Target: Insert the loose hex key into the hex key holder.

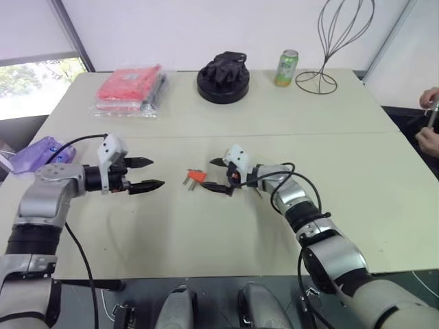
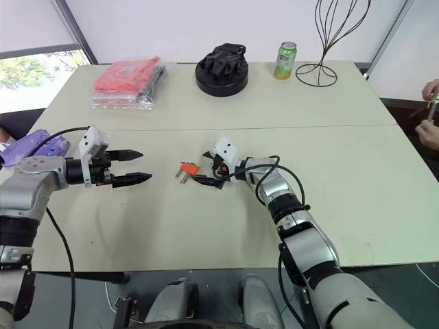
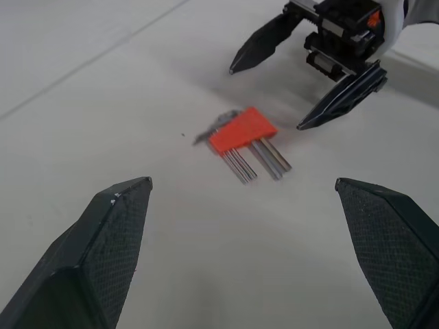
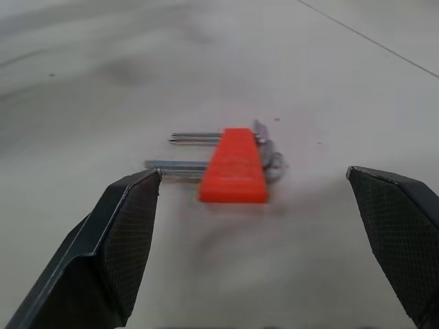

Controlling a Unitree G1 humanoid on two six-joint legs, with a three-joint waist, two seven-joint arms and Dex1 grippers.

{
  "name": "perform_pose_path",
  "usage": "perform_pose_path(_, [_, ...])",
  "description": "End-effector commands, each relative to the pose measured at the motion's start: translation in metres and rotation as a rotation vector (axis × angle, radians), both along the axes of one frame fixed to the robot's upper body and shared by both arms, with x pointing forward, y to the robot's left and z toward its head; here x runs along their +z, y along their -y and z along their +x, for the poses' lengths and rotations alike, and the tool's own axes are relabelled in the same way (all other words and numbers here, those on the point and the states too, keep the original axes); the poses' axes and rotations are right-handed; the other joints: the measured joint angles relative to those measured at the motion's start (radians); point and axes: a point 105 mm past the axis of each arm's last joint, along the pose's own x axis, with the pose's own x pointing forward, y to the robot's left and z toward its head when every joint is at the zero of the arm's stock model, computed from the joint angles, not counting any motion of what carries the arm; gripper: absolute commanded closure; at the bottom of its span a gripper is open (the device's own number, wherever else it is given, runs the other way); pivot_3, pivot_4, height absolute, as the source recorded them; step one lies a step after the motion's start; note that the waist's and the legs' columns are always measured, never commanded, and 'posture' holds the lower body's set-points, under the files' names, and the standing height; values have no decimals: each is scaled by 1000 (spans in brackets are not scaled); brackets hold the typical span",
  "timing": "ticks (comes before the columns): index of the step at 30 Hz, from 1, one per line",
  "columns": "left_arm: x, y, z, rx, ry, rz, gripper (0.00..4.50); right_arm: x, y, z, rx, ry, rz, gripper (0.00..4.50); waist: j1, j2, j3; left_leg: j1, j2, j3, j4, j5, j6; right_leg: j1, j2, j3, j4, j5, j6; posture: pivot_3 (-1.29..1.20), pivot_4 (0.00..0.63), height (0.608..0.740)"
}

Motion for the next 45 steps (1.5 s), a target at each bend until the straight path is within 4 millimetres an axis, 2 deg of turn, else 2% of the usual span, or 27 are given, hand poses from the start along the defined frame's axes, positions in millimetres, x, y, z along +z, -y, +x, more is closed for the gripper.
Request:
perform_pose_path(1, [16, -1, -1, 13, 60, -17, 25, 10, -7, 2, 5, 49, 20, 0, 0, 0, 0, 0, 0, 0, 0, 0, 0, 0, 0, 0, 0, 0, 0, 0, 150, 740])
perform_pose_path(12, [10, 3, 4, 44, 76, -11, 25, -8, -16, 5, -38, 45, -38, 0, -18, 0, 0, 0, 0, 0, 0, 0, 0, 0, 0, 0, 0, 0, 0, 0, 150, 740])
perform_pose_path(14, [8, 4, 5, 51, 81, -16, 0, -12, -18, 5, -46, 49, -46, 513, -20, 0, 0, 0, 0, -1, 0, 0, 0, 0, 0, 0, 0, 0, 0, 0, 150, 740])
perform_pose_path(16, [7, 5, 5, 54, 82, -20, 0, -15, -20, 3, -39, 54, -60, 1314, -21, 0, 0, 0, 0, -1, 0, 0, 0, 0, 0, 0, 1, 0, 0, 0, 150, 740])
perform_pose_path(20, [5, 6, 6, 63, 85, -25, 0, -18, -20, 1, -21, 60, -72, 3342, -22, 0, 0, 1, 0, -1, 0, 0, 0, 0, 0, 0, 1, 0, 0, 0, 150, 740])
perform_pose_path(21, [5, 6, 6, 65, 85, -26, 0, -18, -19, 1, -19, 62, -74, 3544, -22, 0, 0, 1, 0, -2, 0, 0, 0, 0, 0, 0, 1, 0, 0, 0, 150, 740])
perform_pose_path(24, [2, 5, 6, 73, 82, -22, 0, -14, -16, 4, -26, 112, -88, 3533, -21, 0, 0, 1, 0, -3, 0, 0, 0, 0, 0, 0, 1, 0, 0, 0, 150, 740])
perform_pose_path(27, [-1, 5, 7, 74, 83, -7, 0, 6, -8, 8, 6, 244, -137, 3533, -20, 0, 0, 1, 0, -4, 0, 0, 0, 0, 0, 0, 1, 0, 0, 0, 150, 740])
perform_pose_path(30, [2, 8, 11, 65, 90, -13, 0, 45, -3, 8, 87, 434, -183, 3533, -15, 1, 1, 0, -1, -4, 0, 0, 0, 0, -1, 0, 1, 0, 0, 0, 150, 740])
perform_pose_path(31, [5, 10, 12, 54, 94, -21, 0, 66, 1, 5, 138, 558, -230, 3533, -14, 1, 1, 0, -1, -4, 0, 0, 0, 0, -1, 0, 0, 0, 0, 0, 150, 740])
perform_pose_path(33, [8, 13, 14, 35, 98, -30, 0, 88, 7, -1, 204, 702, -293, 3533, -14, 0, 4, -1, -1, -4, 0, 0, 0, 0, -1, 0, 0, 0, 0, 0, 150, 740])
perform_pose_path(37, [7, 43, 5, -97, 65, -91, 0, 149, 30, -15, 377, 1249, -571, 3533, -21, 1, 5, 0, -1, -3, -1, 0, 0, -1, 0, 0, 0, 0, 0, 0, 150, 740])
perform_pose_path(40, [15, 61, 5, -127, 56, -190, 0, 168, 36, -17, 411, 1381, -618, 3533, -24, -1, 7, 0, 0, 0, -1, 0, 0, -1, 0, 0, 0, 0, 0, 0, 150, 740])
perform_pose_path(45, [28, 93, 19, -152, 80, -319, 0, 187, 41, -24, 423, 1471, -597, 3533, -19, -3, 8, 0, 0, 2, 0, 0, -1, -1, 0, 1, 0, 0, 0, 0, 150, 740])
